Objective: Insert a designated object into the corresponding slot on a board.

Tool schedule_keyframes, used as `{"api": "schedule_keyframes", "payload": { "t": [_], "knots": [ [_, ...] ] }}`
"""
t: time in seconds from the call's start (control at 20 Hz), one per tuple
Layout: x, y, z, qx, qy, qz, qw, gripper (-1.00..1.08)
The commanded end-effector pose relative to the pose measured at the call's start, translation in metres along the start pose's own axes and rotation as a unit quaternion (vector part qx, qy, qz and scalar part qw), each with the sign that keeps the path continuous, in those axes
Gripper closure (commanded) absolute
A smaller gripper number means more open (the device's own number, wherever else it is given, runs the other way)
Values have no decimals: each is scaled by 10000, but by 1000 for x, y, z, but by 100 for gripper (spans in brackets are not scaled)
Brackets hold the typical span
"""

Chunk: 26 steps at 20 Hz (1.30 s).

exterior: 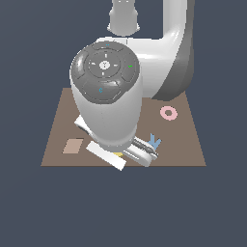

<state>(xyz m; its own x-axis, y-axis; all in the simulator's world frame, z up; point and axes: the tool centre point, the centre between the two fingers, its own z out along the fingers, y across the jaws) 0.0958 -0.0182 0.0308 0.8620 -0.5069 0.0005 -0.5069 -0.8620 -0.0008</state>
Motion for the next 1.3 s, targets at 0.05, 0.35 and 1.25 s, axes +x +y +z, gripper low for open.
{"api": "schedule_keyframes", "payload": {
  "t": [0.05,0.35,1.25],
  "knots": [
    [0,0,0,0,-1,-3,10000,108],
    [-4,0,0,0,-1,-188,9998,108],
    [-46,15,-3,1,0,-2351,9720,108]
  ]
}}
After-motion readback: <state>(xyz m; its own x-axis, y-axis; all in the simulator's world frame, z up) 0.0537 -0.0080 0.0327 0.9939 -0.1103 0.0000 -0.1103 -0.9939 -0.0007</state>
